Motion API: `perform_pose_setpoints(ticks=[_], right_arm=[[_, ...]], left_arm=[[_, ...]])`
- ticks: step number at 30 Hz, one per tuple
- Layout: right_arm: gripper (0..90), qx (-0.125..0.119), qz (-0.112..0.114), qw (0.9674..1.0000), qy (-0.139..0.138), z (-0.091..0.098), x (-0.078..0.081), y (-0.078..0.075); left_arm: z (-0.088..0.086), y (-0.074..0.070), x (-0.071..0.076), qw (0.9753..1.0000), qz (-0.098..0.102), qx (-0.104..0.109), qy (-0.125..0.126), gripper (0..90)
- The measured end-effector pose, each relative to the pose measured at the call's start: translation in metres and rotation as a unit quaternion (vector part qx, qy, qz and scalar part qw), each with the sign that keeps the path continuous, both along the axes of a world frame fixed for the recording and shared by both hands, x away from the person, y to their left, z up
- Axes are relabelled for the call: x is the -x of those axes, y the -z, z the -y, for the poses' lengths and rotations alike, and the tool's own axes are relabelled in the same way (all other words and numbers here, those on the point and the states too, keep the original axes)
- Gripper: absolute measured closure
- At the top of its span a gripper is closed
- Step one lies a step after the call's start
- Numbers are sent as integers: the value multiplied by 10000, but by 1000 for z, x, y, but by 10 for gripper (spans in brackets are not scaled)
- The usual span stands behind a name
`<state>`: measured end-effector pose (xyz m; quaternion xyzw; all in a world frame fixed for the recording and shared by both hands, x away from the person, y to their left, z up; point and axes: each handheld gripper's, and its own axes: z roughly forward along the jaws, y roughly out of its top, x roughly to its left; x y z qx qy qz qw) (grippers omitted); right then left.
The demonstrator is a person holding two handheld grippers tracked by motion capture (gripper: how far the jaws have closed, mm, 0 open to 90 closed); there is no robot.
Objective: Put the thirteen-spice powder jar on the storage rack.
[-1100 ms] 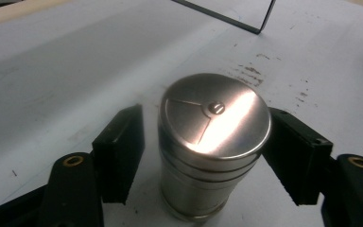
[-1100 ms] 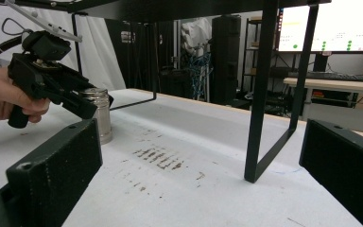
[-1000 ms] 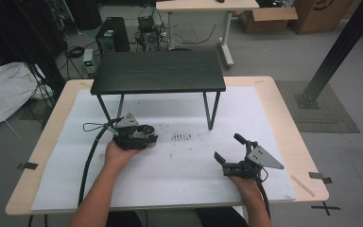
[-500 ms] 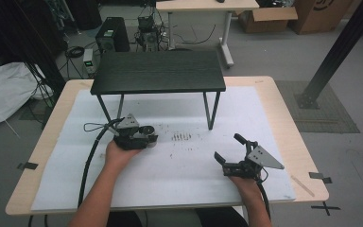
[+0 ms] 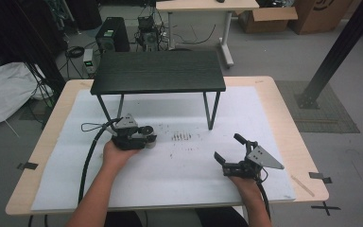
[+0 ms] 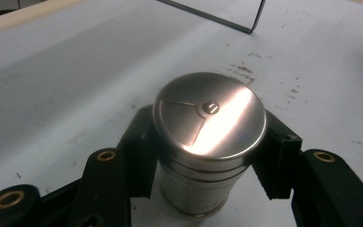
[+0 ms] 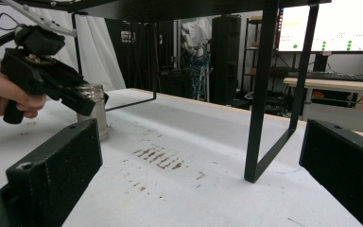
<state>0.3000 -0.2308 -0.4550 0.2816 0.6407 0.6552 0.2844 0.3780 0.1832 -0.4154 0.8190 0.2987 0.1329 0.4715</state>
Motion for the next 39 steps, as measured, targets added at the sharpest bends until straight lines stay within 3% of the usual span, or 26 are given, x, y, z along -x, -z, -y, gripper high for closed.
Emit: perform_pose_setpoints(ticks=[7, 13, 28, 39], right_arm=[[0, 4, 9, 10000, 3, 0, 0, 0], [0, 14, 14, 10000, 1, 0, 0, 0], [0, 28, 24, 10000, 2, 0, 1, 0], [0, 26, 23, 10000, -1, 0, 0, 0]], left_arm=[[-9, -16, 9, 9998, 66, 172, -15, 492], [-23, -36, 19, 9996, -28, 283, -62, 493], [-28, -89, 31, 9997, 106, 175, 127, 493], [-29, -130, 30, 9996, 143, 204, 124, 493]])
